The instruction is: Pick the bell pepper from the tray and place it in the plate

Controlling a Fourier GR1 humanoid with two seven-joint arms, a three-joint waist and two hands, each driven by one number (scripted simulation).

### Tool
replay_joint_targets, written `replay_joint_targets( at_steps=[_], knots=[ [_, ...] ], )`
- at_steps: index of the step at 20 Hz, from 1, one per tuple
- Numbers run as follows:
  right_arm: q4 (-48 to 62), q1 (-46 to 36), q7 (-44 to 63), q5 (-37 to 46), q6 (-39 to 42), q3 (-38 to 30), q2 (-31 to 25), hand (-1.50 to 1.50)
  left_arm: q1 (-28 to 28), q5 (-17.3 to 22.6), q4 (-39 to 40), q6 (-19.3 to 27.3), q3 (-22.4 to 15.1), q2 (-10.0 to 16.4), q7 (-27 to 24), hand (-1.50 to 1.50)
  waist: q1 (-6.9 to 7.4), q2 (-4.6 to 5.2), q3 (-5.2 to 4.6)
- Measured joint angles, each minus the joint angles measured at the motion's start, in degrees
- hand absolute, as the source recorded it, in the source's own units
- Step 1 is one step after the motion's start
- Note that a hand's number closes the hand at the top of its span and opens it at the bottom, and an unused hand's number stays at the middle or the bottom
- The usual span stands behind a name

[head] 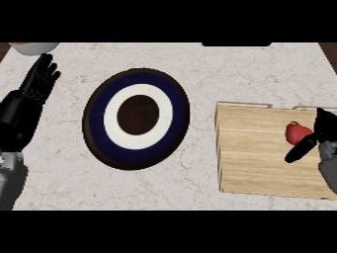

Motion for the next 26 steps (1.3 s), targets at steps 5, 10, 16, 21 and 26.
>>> replay_joint_targets(
  at_steps=[5, 10, 16, 21, 26],
  knots=[
    [3.62, 0.69, -1.51, 2.22, 0.4, -1.73, 0.51, 1.5, -1.42, -0.62, 0.24, -0.47, 0.71, -0.56, 0.96, 0.0, 0.06, -0.1, -0.2],
    [6.05, -0.61, -5.77, 8.24, -3.54, -2.25, 0.65, 1.5, -0.78, -1.31, 0.58, -1.38, 0.96, -1.42, 0.25, 0.0, 0.31, -0.15, -0.26],
    [6.68, 0.05, -17.62, 11.84, -9.28, -0.59, 0.51, 1.5, -1.8, -1.46, 1.95, -2.16, 1.8, -1.47, -0.44, 0.0, 0.42, -0.38, -0.68],
    [4.91, 3.29, -37.52, 10.15, -15.44, 0.55, -0.76, 1.5, -1.48, -1.62, 1.72, -2.12, 1.75, -1.8, -0.83, 0.0, 0.5, -0.67, -1.29],
    [5.53, 5.43, -52.84, 8.09, -22.12, -1.26, -1.27, 1.5, -1.94, -1.95, 2.13, -2.02, 1.96, -1.98, -0.35, 0.0, 0.2, -0.72, -1.29]
  ],
)
